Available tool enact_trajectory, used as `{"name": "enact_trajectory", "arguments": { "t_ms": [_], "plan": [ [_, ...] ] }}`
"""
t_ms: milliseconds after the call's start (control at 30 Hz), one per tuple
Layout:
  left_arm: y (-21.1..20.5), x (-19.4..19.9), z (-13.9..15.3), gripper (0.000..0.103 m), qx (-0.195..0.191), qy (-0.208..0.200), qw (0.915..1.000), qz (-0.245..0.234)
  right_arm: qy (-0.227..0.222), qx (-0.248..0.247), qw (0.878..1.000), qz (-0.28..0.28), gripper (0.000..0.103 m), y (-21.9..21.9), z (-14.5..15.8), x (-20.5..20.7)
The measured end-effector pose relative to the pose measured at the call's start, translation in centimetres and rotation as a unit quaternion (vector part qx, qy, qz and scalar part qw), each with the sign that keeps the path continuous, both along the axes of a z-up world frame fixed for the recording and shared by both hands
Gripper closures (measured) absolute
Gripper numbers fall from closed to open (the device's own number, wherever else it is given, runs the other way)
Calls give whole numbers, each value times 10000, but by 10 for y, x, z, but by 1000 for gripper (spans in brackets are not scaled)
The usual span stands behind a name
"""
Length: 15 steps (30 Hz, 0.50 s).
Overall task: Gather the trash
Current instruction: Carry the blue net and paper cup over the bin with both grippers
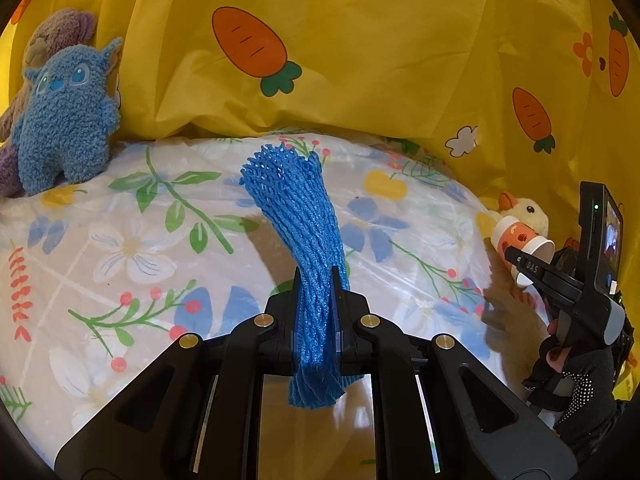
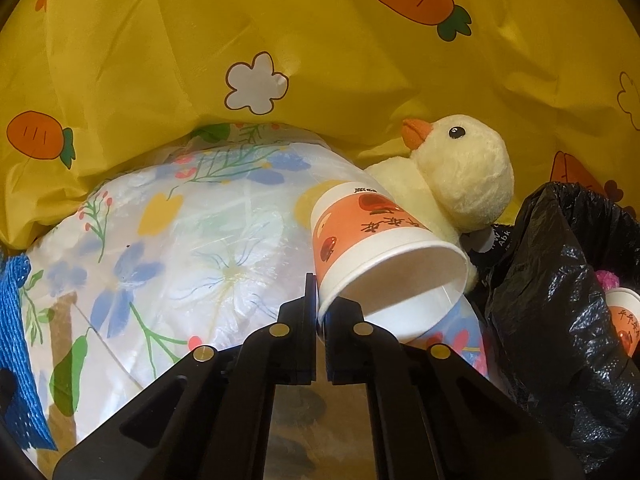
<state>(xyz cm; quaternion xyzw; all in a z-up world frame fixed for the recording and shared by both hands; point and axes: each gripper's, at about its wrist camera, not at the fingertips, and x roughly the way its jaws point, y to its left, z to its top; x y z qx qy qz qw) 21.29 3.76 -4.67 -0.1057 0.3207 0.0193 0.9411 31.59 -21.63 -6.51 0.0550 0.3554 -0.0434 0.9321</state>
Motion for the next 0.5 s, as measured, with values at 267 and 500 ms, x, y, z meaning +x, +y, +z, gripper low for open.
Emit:
{"name": "enact_trajectory", "arguments": {
  "t_ms": [267,500],
  "plan": [
    [3,2,-3,92,-86,53,9999,10,-378,-356,9984,203,99,14,10,-17],
    [0,2,-1,92,-64,-15,9999,-87,-763,-639,9927,681,99,29,23,-53]
  ]
}}
